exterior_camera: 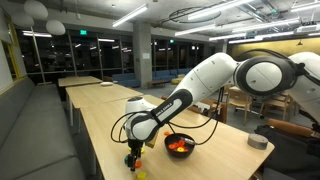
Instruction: Put the discs on the table in the bowl
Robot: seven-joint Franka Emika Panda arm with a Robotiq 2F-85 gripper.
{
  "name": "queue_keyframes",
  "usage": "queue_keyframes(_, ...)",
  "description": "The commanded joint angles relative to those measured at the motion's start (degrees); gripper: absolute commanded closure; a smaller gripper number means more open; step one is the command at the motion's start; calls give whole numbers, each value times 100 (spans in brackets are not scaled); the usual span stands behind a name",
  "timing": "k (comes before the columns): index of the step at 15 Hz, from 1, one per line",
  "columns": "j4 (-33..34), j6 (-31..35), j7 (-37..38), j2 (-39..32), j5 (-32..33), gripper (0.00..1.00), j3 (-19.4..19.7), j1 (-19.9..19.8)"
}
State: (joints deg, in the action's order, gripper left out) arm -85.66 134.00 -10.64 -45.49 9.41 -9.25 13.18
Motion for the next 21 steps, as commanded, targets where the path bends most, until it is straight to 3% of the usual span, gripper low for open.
queue_keyframes(1,-25,-42,-25,63,-117,0,-31,-41)
queue_keyframes(6,-127,2,-15,132,-96,0,-9,-69)
queue_keyframes(7,-145,4,-25,147,-101,25,-15,-82)
queue_keyframes(8,-167,21,-13,162,-94,26,-7,-85)
queue_keyframes(15,-343,-71,37,430,-87,80,30,-129)
queue_keyframes(21,-1268,-275,383,1651,-79,76,178,-263)
